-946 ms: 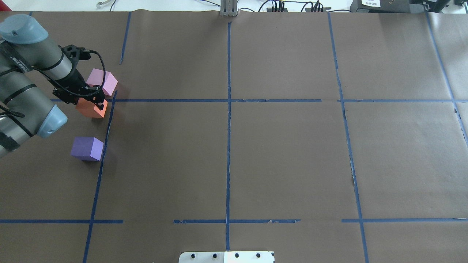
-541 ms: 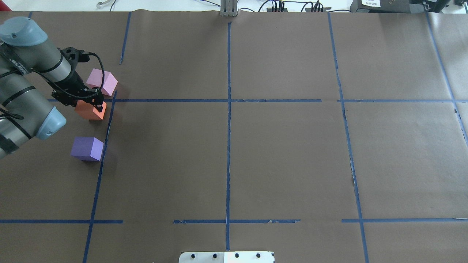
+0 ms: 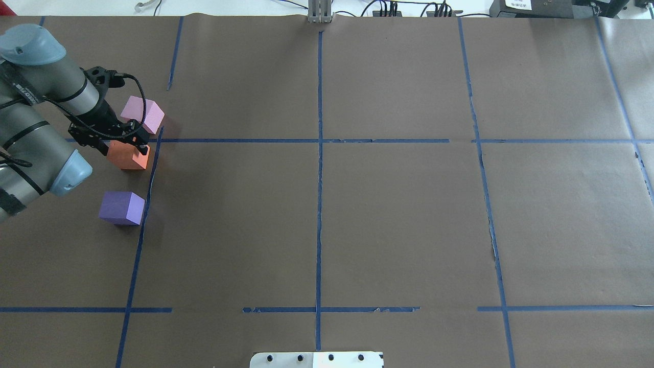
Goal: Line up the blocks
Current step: 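Lower the orange cube between the pink and purple cubes and release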
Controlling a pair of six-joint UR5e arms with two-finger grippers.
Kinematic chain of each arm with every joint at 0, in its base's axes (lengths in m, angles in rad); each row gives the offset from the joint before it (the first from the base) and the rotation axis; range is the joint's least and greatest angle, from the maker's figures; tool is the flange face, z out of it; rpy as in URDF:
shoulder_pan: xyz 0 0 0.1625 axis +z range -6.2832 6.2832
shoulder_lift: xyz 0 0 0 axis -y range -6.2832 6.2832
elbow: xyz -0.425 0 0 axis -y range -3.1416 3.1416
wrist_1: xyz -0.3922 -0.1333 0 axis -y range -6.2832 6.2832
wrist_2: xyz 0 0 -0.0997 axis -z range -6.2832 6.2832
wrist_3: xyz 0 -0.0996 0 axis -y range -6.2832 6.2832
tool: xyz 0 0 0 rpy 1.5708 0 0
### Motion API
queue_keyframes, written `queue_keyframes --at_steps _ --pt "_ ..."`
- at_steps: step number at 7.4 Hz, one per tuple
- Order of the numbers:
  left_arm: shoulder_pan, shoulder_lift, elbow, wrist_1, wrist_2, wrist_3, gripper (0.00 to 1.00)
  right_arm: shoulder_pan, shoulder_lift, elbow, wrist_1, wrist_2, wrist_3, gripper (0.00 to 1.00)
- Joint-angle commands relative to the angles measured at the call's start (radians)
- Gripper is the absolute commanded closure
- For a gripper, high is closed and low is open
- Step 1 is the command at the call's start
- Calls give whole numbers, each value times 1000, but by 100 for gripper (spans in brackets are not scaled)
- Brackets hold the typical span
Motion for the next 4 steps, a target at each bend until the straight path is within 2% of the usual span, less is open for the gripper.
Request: queue_keyframes --at_steps 1,4 --pt "0 0 -2 0 0 0 0 0 0 0 0 0 0 0" --pt "-20 -1 -74 18 0 7 0 0 0 0 0 0 0 0"
